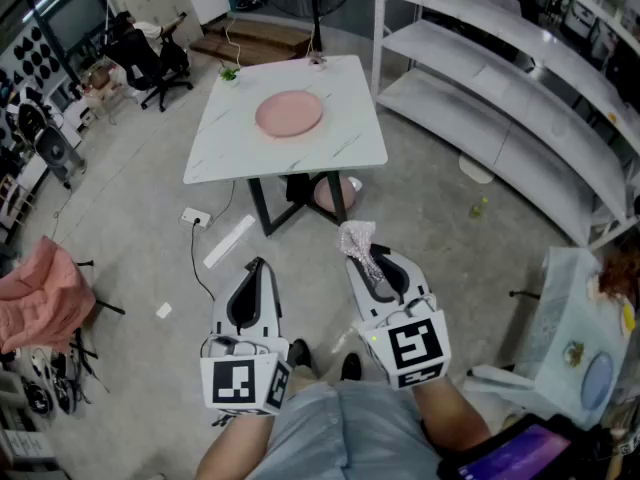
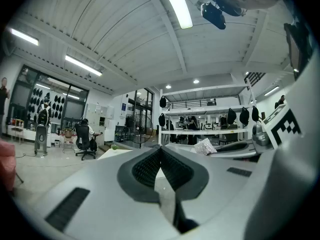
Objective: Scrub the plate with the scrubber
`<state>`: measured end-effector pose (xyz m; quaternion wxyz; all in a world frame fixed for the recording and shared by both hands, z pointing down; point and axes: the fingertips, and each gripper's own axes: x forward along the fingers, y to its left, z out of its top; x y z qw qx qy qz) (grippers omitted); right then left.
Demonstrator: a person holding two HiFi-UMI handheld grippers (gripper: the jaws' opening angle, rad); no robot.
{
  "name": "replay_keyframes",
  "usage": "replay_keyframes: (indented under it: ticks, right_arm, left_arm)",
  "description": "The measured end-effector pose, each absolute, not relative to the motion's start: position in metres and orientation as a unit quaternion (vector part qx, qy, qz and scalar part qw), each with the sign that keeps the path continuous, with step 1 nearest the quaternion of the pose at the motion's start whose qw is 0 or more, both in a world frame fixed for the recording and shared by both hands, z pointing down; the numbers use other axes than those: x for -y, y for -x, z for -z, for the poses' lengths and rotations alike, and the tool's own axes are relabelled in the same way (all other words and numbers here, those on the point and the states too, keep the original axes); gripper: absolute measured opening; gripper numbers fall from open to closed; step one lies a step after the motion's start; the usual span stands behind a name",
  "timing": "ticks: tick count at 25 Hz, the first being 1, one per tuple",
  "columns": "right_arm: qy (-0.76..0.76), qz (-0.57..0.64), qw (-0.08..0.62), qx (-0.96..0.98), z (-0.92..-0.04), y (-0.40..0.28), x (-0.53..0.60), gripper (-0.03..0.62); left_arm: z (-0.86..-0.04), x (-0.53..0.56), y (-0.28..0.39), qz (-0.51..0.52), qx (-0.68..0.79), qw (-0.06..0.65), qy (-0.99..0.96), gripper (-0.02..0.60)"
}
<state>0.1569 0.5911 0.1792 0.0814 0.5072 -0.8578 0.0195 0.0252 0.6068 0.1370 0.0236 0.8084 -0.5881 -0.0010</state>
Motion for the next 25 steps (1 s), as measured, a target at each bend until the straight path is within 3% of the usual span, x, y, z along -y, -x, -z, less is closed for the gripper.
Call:
replay_keyframes:
  ticks: [25]
  right_arm:
    - [-0.515, -0.077, 0.074, 0.85, -0.212, -0.185, -0.518, 0.123]
  left_arm:
    - [-0.171, -0.55, -0.014, -0.03, 0.613, 0.061, -0.787, 0.008]
